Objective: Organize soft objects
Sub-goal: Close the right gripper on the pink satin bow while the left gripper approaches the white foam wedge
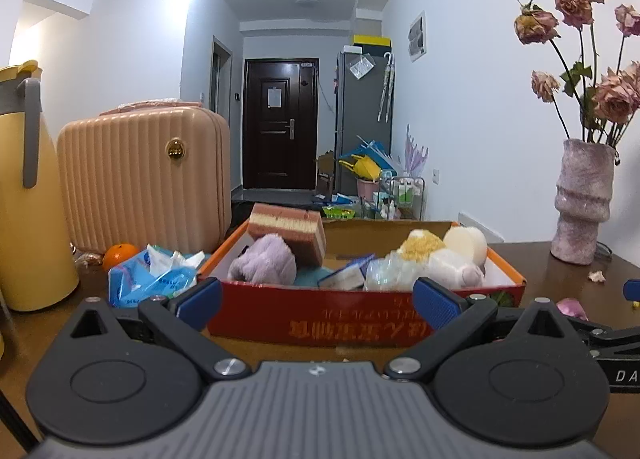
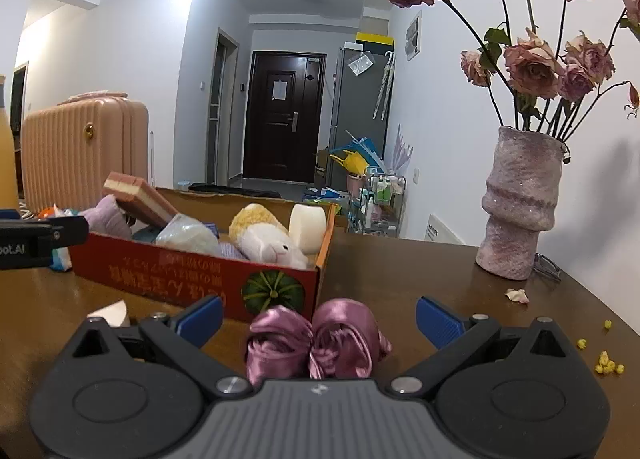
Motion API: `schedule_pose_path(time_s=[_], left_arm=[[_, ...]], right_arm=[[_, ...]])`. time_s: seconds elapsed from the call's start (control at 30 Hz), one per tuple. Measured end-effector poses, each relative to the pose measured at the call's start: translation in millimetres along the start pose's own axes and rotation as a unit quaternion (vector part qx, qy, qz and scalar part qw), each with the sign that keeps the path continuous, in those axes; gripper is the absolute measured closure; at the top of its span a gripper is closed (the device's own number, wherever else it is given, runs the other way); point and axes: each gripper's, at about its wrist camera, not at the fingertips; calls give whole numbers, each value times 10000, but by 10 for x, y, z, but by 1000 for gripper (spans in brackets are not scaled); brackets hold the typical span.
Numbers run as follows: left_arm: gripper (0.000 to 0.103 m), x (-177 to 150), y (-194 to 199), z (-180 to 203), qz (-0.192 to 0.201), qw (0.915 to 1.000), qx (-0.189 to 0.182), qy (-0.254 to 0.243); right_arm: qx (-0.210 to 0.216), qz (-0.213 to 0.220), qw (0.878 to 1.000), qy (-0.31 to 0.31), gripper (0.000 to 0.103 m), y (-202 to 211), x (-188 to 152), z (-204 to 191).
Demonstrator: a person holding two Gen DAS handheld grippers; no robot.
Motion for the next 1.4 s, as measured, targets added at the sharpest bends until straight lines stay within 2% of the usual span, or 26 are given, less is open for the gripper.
schedule_pose_path(time_s=[0.3, 0.6, 0.93, 1.4], left_arm=[[0, -206, 199, -24, -271, 9995, -61, -116], [0, -295, 235, -19, -402, 9990, 7, -174], [0, -319, 129, -32, -575, 9982, 30, -160], [0, -320, 60, -60, -698, 9975, 45, -111]], right_arm=[[-34, -107, 9999, 65, 0, 210, -203, 40], [25, -191, 9998, 34, 0, 188, -231, 65], [290, -738, 9965, -248, 0, -231, -131, 115], [327, -1384, 9879, -626, 0, -878, 31, 110]])
Point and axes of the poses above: each gripper's, at about its wrist camera, not at the fingertips, and y roughly against the way its jaws point, z to its right, x to its top, and after that the axes turned 8 degrees about -z, right-handed
